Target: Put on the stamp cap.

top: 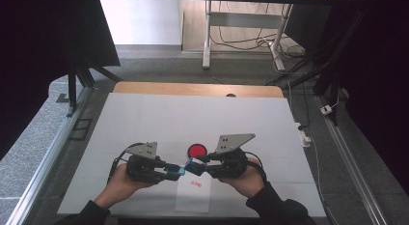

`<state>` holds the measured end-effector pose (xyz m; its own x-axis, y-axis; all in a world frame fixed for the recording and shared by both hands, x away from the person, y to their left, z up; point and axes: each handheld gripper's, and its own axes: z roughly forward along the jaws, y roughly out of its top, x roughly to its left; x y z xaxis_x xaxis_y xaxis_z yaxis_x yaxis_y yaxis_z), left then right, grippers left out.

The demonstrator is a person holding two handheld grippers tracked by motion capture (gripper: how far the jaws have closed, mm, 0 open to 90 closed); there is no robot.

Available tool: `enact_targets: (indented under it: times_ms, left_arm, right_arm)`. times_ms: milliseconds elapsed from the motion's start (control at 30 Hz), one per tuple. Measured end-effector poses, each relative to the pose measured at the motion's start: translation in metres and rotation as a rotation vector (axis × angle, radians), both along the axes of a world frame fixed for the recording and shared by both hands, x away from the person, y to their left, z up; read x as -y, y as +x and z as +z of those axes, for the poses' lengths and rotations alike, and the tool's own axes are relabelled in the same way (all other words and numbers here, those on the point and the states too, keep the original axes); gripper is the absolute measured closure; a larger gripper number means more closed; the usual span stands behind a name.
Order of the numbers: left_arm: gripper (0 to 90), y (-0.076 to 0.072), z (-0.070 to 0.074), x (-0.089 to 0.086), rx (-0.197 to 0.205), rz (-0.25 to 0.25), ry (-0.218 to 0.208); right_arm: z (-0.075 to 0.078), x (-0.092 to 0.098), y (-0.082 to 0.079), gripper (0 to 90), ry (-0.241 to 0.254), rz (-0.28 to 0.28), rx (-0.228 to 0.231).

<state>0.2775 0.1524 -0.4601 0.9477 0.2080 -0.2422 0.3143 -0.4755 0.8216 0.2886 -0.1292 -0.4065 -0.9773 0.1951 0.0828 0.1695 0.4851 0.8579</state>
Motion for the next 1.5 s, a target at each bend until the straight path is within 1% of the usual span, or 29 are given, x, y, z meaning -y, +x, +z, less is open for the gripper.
enact_targets:
  times_ms: [167, 233, 433, 600, 733, 933, 1033, 1200, 1300, 1400, 1500]
  left_arm:
    - [68.4, 0.006, -0.001, 0.008, -0.009, -0.059, -0.011]
    - [68.4, 0.008, -0.002, 0.011, -0.011, -0.082, -0.010]
    - [68.4, 0.013, -0.004, 0.018, -0.020, -0.128, -0.018]
    - [68.4, 0.015, -0.005, 0.022, -0.017, -0.156, -0.016]
    - [68.5, 0.016, -0.005, 0.025, -0.014, -0.172, -0.013]
    - [68.5, 0.017, -0.006, 0.027, -0.018, -0.195, -0.021]
    - [68.5, 0.017, -0.007, 0.028, -0.012, -0.206, -0.025]
    - [68.5, 0.018, -0.007, 0.028, -0.011, -0.216, -0.043]
    - [68.6, 0.018, -0.007, 0.028, -0.011, -0.220, -0.051]
    - [68.7, 0.017, -0.006, 0.027, 0.010, -0.229, -0.061]
    - [68.8, 0.015, -0.004, 0.027, 0.033, -0.234, -0.059]
  right_arm:
    - [0.003, 0.000, -0.001, 71.7, 0.010, 0.017, 0.010]
    - [0.004, 0.000, -0.002, 71.7, 0.015, 0.028, 0.017]
    - [0.005, -0.002, -0.003, 71.7, 0.022, 0.047, 0.020]
    - [0.005, -0.004, -0.004, 71.7, 0.021, 0.067, 0.018]
    - [0.005, -0.005, -0.005, 71.7, 0.017, 0.080, 0.021]
    - [0.004, -0.005, -0.005, 71.7, 0.022, 0.097, 0.024]
    - [0.004, -0.005, -0.005, 71.7, 0.028, 0.105, 0.020]
    - [0.003, -0.007, -0.006, 71.8, 0.025, 0.115, 0.017]
    - [0.003, -0.006, -0.005, 71.7, 0.033, 0.114, 0.010]
    - [0.002, -0.006, -0.005, 71.8, 0.050, 0.115, -0.001]
    - [0.001, -0.005, -0.004, 71.8, 0.063, 0.123, -0.019]
